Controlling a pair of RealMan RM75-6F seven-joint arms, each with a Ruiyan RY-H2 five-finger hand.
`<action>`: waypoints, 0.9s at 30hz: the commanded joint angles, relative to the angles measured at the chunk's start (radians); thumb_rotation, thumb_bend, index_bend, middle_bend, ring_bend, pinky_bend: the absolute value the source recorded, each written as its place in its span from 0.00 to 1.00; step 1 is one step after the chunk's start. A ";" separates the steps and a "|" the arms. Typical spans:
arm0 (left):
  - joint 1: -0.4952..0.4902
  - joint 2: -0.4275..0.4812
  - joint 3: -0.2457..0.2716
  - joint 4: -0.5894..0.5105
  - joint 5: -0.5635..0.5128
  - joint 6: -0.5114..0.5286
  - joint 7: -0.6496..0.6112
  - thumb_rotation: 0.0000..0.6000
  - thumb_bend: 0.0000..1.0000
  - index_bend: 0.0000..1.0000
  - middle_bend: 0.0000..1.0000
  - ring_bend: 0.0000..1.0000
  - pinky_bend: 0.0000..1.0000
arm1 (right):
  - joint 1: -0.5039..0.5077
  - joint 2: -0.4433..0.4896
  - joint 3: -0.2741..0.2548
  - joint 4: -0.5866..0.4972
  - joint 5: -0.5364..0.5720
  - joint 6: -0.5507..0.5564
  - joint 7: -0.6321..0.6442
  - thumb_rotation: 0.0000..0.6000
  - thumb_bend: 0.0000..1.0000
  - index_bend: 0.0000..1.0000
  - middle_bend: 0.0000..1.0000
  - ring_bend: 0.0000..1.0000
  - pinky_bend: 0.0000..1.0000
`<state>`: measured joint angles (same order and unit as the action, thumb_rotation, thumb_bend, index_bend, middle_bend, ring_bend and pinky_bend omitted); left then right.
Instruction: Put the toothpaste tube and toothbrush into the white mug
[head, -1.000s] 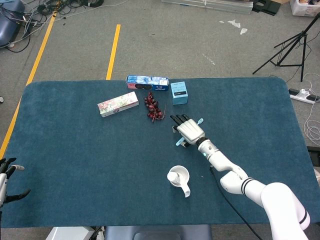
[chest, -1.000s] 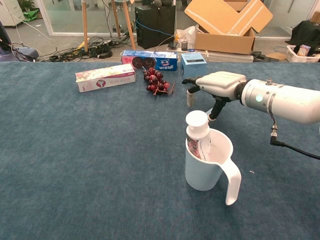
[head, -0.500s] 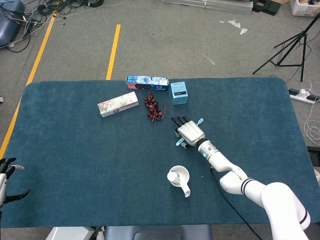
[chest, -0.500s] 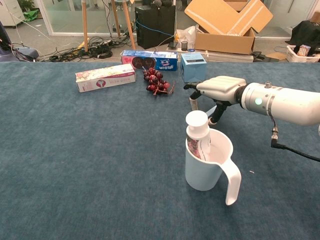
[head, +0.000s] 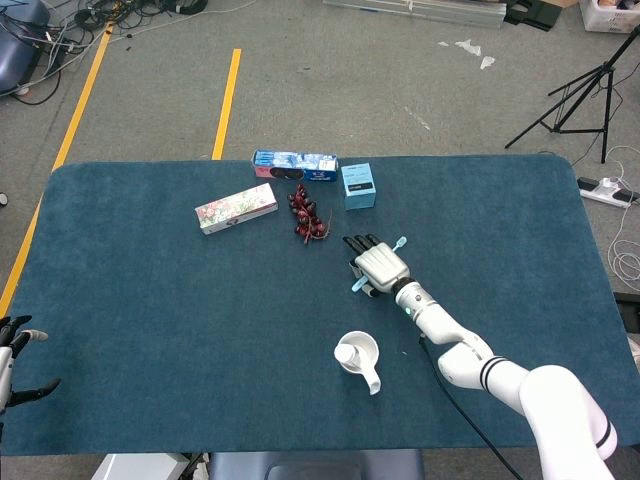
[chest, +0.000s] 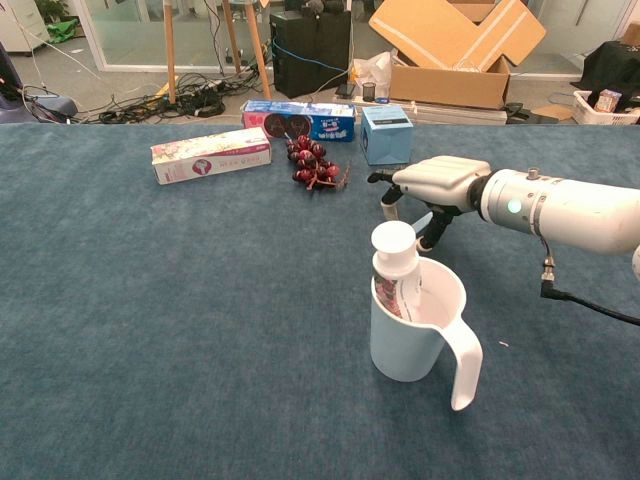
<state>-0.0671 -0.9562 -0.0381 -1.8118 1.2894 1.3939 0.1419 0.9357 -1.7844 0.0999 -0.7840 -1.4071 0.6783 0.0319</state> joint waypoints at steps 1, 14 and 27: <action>0.000 0.000 0.000 0.000 0.000 0.000 -0.001 1.00 0.07 0.33 0.17 0.10 0.07 | 0.001 -0.001 0.000 0.001 0.000 -0.001 0.000 1.00 0.23 0.54 0.02 0.00 0.11; 0.000 0.001 0.000 0.001 0.001 -0.002 -0.003 1.00 0.07 0.33 0.17 0.10 0.07 | -0.002 0.001 0.003 0.001 0.001 0.006 0.002 1.00 0.23 0.59 0.04 0.00 0.11; -0.001 -0.002 0.001 0.001 0.000 -0.002 0.008 1.00 0.07 0.33 0.17 0.10 0.07 | -0.025 0.064 0.015 -0.081 0.003 0.056 0.006 1.00 0.23 0.60 0.05 0.00 0.11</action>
<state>-0.0684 -0.9581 -0.0368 -1.8109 1.2894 1.3915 0.1499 0.9148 -1.7290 0.1135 -0.8560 -1.4035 0.7267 0.0387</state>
